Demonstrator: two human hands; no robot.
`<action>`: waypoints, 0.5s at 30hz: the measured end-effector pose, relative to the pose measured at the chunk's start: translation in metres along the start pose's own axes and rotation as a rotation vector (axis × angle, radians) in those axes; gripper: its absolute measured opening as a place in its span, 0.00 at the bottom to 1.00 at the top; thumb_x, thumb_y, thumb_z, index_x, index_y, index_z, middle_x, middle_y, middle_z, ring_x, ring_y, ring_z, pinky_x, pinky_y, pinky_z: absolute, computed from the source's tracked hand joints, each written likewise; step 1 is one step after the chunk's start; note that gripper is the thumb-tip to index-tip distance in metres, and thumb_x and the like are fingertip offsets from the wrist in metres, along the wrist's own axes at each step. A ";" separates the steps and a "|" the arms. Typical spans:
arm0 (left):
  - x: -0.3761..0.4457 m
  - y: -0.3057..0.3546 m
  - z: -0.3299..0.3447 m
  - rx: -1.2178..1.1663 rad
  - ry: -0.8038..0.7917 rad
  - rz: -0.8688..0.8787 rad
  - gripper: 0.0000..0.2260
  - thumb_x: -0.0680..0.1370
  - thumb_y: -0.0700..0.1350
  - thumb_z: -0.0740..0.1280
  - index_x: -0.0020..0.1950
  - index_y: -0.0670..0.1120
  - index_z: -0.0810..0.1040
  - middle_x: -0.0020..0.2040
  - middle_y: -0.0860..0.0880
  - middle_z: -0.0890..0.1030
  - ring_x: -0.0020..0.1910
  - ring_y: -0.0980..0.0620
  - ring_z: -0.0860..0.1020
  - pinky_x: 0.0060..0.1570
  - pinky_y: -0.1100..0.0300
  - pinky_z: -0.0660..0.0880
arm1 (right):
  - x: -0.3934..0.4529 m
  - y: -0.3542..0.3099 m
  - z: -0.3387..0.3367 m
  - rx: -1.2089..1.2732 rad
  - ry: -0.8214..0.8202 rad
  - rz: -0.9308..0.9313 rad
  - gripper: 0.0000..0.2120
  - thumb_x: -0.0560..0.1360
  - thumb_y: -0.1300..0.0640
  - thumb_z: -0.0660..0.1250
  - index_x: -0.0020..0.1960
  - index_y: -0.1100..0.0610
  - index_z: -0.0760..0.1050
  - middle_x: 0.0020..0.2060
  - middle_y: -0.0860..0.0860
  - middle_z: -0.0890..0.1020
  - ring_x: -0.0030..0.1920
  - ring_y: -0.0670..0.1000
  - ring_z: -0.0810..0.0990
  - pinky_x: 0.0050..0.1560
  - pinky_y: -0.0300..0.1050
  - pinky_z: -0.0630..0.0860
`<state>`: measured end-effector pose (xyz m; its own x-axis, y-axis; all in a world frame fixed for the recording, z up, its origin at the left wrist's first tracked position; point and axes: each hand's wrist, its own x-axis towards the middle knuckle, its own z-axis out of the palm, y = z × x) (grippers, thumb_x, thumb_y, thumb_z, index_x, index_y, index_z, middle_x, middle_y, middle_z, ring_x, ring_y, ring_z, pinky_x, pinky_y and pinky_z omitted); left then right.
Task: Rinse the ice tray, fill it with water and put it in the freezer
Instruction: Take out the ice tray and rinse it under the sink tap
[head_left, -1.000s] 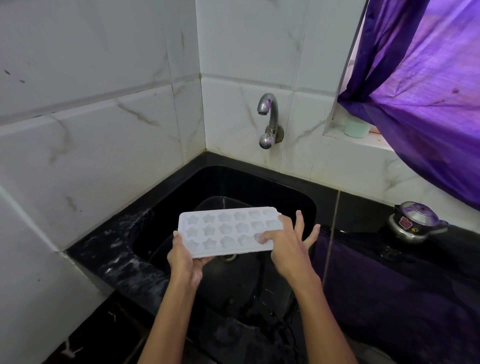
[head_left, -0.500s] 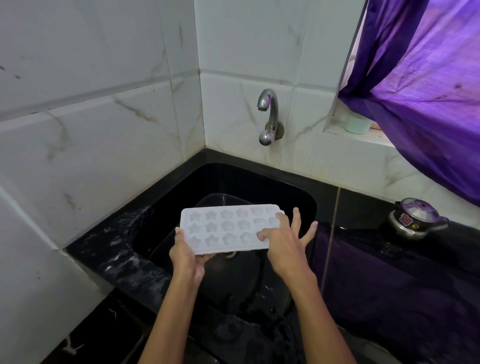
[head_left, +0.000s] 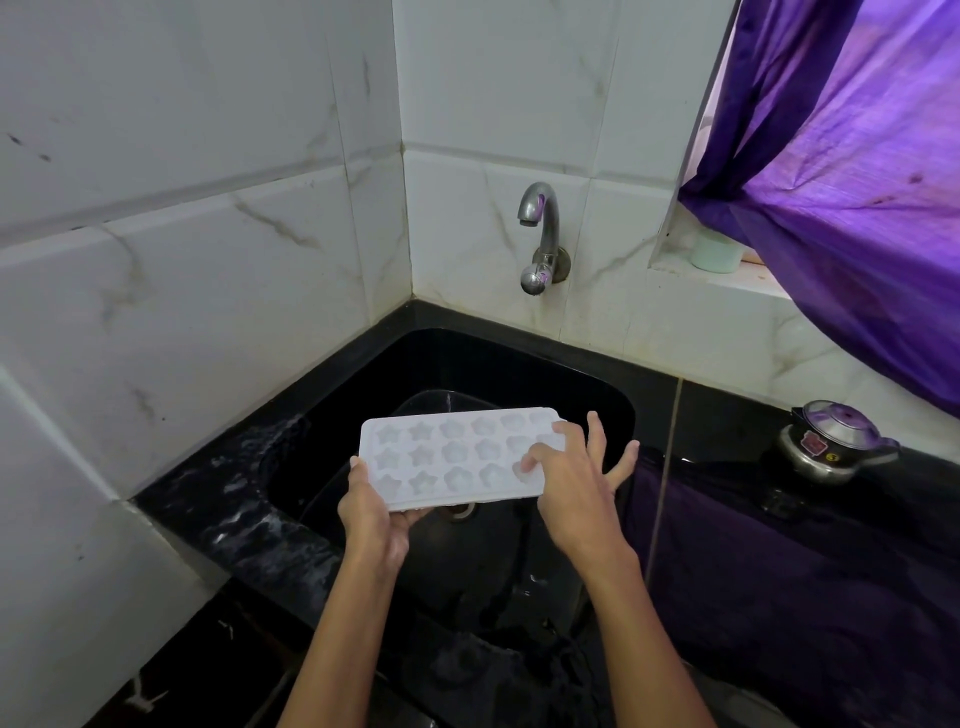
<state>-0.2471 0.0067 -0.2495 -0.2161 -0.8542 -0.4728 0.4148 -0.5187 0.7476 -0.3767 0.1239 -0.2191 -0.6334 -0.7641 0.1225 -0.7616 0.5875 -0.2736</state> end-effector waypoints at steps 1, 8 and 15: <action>-0.001 0.000 0.001 0.002 0.001 0.001 0.15 0.82 0.54 0.55 0.47 0.47 0.74 0.46 0.44 0.81 0.45 0.44 0.80 0.48 0.40 0.77 | 0.001 -0.001 0.000 0.011 0.028 -0.010 0.25 0.69 0.75 0.61 0.55 0.49 0.75 0.72 0.53 0.60 0.77 0.59 0.38 0.69 0.71 0.31; -0.003 -0.001 0.002 0.019 -0.003 0.003 0.15 0.82 0.55 0.54 0.47 0.47 0.75 0.46 0.44 0.81 0.45 0.44 0.80 0.44 0.43 0.78 | 0.000 -0.011 0.004 0.014 0.013 -0.097 0.25 0.68 0.74 0.60 0.53 0.48 0.78 0.73 0.50 0.59 0.76 0.56 0.35 0.69 0.67 0.29; -0.004 -0.001 0.002 0.024 -0.004 0.012 0.16 0.82 0.55 0.54 0.46 0.47 0.75 0.45 0.44 0.81 0.44 0.44 0.81 0.45 0.43 0.78 | -0.006 -0.019 0.003 -0.015 -0.096 -0.121 0.31 0.70 0.75 0.60 0.59 0.44 0.77 0.76 0.53 0.54 0.76 0.59 0.31 0.68 0.70 0.29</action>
<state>-0.2485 0.0105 -0.2471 -0.2148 -0.8607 -0.4615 0.3958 -0.5087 0.7646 -0.3582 0.1171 -0.2174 -0.5214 -0.8511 0.0613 -0.8340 0.4931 -0.2476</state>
